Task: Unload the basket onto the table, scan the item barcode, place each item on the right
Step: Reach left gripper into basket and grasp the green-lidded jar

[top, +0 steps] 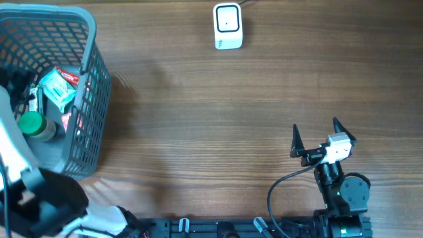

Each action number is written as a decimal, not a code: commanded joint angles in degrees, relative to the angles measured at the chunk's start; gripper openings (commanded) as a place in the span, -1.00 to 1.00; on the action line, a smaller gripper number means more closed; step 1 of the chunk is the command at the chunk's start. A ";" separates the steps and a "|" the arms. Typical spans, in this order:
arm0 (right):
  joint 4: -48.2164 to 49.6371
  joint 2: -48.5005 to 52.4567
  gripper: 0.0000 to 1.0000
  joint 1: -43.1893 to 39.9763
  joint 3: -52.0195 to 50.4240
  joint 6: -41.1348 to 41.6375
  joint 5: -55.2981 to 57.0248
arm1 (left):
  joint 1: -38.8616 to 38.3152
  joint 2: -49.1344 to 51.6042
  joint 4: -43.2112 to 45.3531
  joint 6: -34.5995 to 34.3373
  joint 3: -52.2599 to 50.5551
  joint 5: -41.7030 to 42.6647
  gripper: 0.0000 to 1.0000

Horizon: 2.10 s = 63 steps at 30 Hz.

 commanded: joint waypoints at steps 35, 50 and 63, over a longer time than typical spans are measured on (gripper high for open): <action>0.15 -0.04 1.00 -0.33 -0.04 -0.33 0.15 | 0.74 11.82 22.62 -5.81 -21.00 -5.55 0.96; 0.15 -0.04 0.99 -0.33 -0.04 -0.31 0.15 | -4.61 -13.77 17.35 -5.60 -18.36 -8.31 0.46; 0.15 -0.04 1.00 -0.33 -0.04 -0.31 0.15 | -3.50 -22.86 14.10 -7.78 -19.54 -8.57 1.00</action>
